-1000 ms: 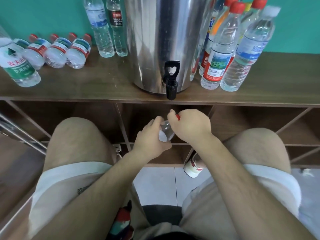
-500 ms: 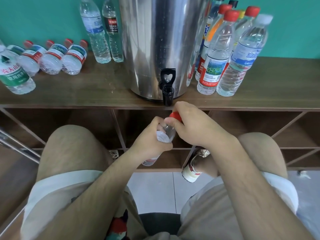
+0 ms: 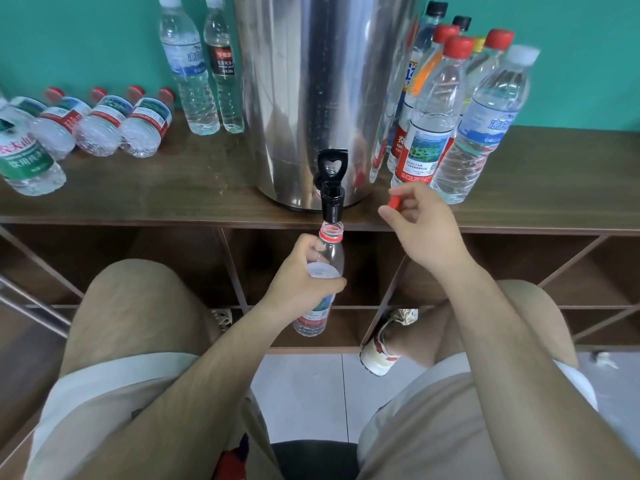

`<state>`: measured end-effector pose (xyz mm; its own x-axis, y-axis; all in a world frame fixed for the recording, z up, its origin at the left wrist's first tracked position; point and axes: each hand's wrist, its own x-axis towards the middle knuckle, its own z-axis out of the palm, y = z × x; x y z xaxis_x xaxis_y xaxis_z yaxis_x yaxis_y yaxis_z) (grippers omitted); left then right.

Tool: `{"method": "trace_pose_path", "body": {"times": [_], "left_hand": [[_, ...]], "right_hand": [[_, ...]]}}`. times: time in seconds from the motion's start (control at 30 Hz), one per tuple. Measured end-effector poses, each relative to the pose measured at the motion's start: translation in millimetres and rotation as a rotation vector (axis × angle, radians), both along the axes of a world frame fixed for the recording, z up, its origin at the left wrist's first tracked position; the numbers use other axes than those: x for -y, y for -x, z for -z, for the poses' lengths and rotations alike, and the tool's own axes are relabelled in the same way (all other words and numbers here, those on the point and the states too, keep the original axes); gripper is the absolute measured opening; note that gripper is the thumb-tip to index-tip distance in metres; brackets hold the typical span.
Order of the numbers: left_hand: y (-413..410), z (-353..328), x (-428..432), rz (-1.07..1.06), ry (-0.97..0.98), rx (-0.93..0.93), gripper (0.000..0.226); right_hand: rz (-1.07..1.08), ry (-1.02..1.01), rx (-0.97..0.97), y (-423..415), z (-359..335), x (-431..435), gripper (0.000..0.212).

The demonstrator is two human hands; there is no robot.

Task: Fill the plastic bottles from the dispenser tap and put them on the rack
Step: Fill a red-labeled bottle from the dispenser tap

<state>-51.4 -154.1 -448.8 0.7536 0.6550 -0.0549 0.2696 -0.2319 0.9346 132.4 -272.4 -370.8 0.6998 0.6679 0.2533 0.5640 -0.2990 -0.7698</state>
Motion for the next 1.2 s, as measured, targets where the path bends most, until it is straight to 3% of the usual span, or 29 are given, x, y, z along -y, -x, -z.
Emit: {"method": "trace_pose_path", "body": {"times": [0.23,0.37,0.43,0.53,0.6,0.7,0.8,0.9,1.0,1.2], "left_hand": [[-4.9,-1.9,-1.4,-0.006,-0.001,0.060,0.062],[-6.1,-2.2,-3.5,-0.010,-0.007,0.065,0.063],[-6.8,-2.4,-4.3,-0.010,-0.001,0.067,0.063],[-7.8,-2.2,-4.3,-0.016,0.013,0.076,0.063],[-9.0,-2.1,-3.5,-0.024,0.028,0.082,0.065],[-9.6,-3.0,-3.0,-0.023,0.057,0.094,0.068],[-8.0,-2.7,-4.6,-0.012,0.074,0.093,0.066],[-7.8,-3.8,-6.0,-0.008,0.058,0.084,0.065],[-7.5,-3.1,-5.8,-0.014,0.055,0.074,0.067],[-9.9,-5.4,-2.5,-0.036,0.049,0.074,0.074]], "right_hand": [[0.037,0.147,0.183,-9.2,10.8,-20.9,0.017],[0.031,0.165,0.178,-5.2,11.9,-20.7,0.022],[0.025,0.078,0.246,0.6,6.5,-15.8,0.027],[-0.135,-0.324,0.387,21.4,-18.0,-13.8,0.021],[-0.285,-0.464,0.333,39.2,-40.6,-18.1,0.027],[-0.436,-0.253,0.366,53.3,-69.1,-28.0,0.041],[-0.456,-0.029,0.406,53.5,-75.6,-34.6,0.028],[-0.419,-0.103,0.387,56.5,-72.3,-35.3,0.014],[-0.383,-0.178,0.435,62.8,-60.8,-32.5,0.013],[-0.357,-0.382,0.736,68.5,-25.8,-25.5,0.033]]}}
